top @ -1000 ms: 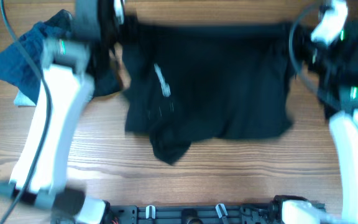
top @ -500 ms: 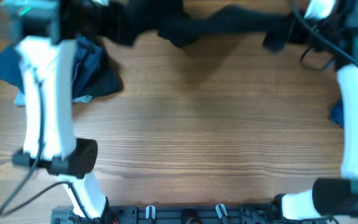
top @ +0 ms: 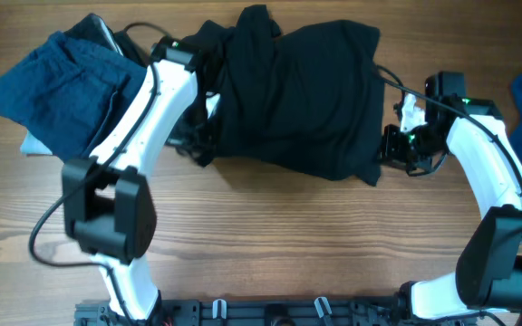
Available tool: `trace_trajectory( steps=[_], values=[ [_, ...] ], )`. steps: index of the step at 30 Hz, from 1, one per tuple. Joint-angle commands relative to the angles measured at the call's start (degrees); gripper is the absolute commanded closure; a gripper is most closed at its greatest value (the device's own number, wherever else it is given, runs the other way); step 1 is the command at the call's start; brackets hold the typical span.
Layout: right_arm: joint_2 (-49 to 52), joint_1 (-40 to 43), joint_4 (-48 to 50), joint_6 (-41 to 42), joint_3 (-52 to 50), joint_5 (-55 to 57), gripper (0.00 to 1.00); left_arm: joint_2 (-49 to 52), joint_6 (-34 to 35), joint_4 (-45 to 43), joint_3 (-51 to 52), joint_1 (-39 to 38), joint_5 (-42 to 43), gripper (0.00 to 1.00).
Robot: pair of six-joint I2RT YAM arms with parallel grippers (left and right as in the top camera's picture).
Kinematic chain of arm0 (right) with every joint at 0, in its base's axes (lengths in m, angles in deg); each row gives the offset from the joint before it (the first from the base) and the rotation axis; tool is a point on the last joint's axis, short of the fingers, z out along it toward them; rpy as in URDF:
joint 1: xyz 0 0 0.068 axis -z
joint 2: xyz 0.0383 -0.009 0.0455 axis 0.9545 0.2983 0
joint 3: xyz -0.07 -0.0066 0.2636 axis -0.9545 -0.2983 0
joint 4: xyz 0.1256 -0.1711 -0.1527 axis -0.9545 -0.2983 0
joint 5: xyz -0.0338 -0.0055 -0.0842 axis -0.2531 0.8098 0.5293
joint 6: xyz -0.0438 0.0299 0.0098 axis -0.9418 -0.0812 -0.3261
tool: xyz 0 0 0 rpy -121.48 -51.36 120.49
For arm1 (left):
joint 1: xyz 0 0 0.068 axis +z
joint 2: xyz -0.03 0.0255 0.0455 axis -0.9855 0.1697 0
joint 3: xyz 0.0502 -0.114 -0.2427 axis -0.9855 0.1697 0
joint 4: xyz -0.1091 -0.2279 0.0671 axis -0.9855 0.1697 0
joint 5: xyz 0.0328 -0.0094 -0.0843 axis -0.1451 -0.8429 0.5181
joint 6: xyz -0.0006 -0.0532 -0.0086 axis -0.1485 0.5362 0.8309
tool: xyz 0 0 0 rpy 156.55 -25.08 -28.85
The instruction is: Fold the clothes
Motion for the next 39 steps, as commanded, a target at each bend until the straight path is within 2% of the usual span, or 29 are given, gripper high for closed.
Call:
trace_trajectory(
  steps=[1, 3, 4, 6, 9, 13, 15, 17, 20, 22, 23, 25, 28, 29, 32, 35, 39],
  values=[
    [-1.9, 0.1, -0.2, 1.6, -0.9, 0.9, 0.76, -8.5, 3.9, -0.2, 5.6, 0.6, -1.9, 0.96],
    [-2.1, 0.2, -0.1, 1.7, -0.9, 1.0, 0.70, -11.7, 4.7, -0.7, 7.5, 0.5, -1.9, 0.92],
    [-2.0, 0.2, 0.1, 2.7, -1.1, 2.0, 0.64, -12.8, 4.9, -0.5, 7.9, 0.5, -1.9, 0.90],
    [-2.0, 0.2, 1.8, 5.9, -2.4, 4.4, 0.53, -15.0, 5.3, -0.5, 8.4, 0.5, -1.9, 0.80],
    [-1.7, 0.1, 6.3, 7.7, -6.1, 3.9, 0.45, -16.7, 5.3, -0.8, 8.5, 0.5, -1.9, 0.62],
    [-1.7, 0.1, 13.8, 10.1, -13.4, 3.7, 0.44, -17.1, 5.3, -1.2, 8.5, 0.5, -1.9, 0.61],
    [-1.7, 0.1, 17.4, 10.9, -16.7, 2.3, 0.44, -17.1, 5.3, -1.4, 8.4, 0.5, -2.0, 0.68],
    [-1.7, 0.1, 19.5, 12.1, -18.8, 1.7, 0.44, -17.6, 5.3, -1.9, 8.3, 0.5, -2.0, 0.71],
    [-1.7, 0.1, 23.4, 15.8, -22.9, 1.1, 0.53, -20.0, 6.8, 0.1, 7.2, 0.7, -4.3, 0.69],
    [-1.7, 0.1, 26.8, 16.5, -25.4, -0.6, 0.68, -24.3, 12.0, 1.9, 7.1, 0.9, -9.5, 0.66],
    [-1.7, 0.1, 28.4, 16.5, -26.4, -0.5, 0.79, -27.2, 14.3, 2.6, 7.1, 1.3, -11.7, 0.65],
    [-1.7, 0.3, 28.8, 16.6, -26.6, 0.1, 0.96, -32.2, 16.2, 3.0, 7.1, 2.1, -13.3, 0.62],
    [-3.3, 1.3, 25.6, 16.9, -24.8, 3.4, 0.96, -39.3, 16.3, 2.5, 7.1, 3.1, -13.1, 0.51],
    [-4.3, 1.8, 23.3, 18.4, -23.7, 6.3, 0.96, -41.2, 16.9, 2.1, 7.1, 3.4, -12.8, 0.46],
    [-9.2, 4.2, 14.5, 23.7, -18.8, 18.9, 0.96, -45.6, 17.3, -0.2, 7.1, 3.6, -9.6, 0.38],
    [-14.7, 7.3, 9.5, 26.5, -15.1, 28.2, 0.96, -46.1, 17.2, -1.4, 7.3, 3.6, -7.9, 0.38],
    [-20.0, 10.4, 6.8, 26.8, -15.0, 33.2, 0.96, -43.4, 17.3, -3.6, 11.4, 3.6, -6.8, 0.37]
  ],
)
